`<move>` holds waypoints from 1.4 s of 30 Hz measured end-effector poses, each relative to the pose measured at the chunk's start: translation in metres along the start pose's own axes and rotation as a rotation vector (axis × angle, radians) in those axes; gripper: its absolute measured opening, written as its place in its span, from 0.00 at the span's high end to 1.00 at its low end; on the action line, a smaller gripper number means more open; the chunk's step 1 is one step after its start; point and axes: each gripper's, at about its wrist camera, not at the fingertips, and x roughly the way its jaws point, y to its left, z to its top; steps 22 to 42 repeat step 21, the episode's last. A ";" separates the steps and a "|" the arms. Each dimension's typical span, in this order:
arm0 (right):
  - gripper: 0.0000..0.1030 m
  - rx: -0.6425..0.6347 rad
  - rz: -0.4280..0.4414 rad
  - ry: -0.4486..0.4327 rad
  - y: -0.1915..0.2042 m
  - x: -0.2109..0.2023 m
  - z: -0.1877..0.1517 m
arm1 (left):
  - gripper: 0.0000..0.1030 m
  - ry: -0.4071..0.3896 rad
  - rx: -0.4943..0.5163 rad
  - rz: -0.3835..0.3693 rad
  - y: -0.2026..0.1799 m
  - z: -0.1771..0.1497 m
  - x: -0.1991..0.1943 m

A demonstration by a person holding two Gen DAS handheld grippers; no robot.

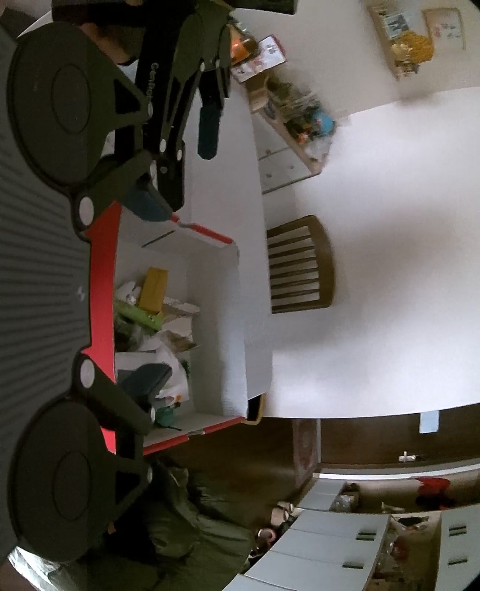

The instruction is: Organize objects

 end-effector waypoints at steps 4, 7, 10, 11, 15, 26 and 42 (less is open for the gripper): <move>0.08 0.023 -0.005 -0.033 0.002 -0.009 -0.001 | 0.01 -0.030 -0.005 -0.013 0.001 -0.002 -0.010; 0.08 0.042 -0.002 -0.048 0.003 -0.014 -0.003 | 0.01 -0.046 0.002 -0.010 0.000 -0.004 -0.016; 0.08 0.054 -0.010 -0.055 0.004 -0.017 -0.005 | 0.01 -0.054 0.006 0.006 -0.001 -0.006 -0.020; 0.08 0.056 -0.012 -0.055 0.005 -0.018 -0.006 | 0.01 -0.054 0.006 0.003 -0.001 -0.007 -0.021; 0.08 0.061 -0.017 -0.056 0.008 -0.021 -0.008 | 0.01 -0.045 -0.002 -0.004 0.001 -0.009 -0.021; 0.08 0.068 -0.024 -0.056 0.010 -0.024 -0.011 | 0.01 -0.041 0.006 -0.010 0.001 -0.013 -0.023; 0.08 0.068 -0.024 -0.056 0.010 -0.024 -0.011 | 0.01 -0.041 0.006 -0.010 0.001 -0.013 -0.023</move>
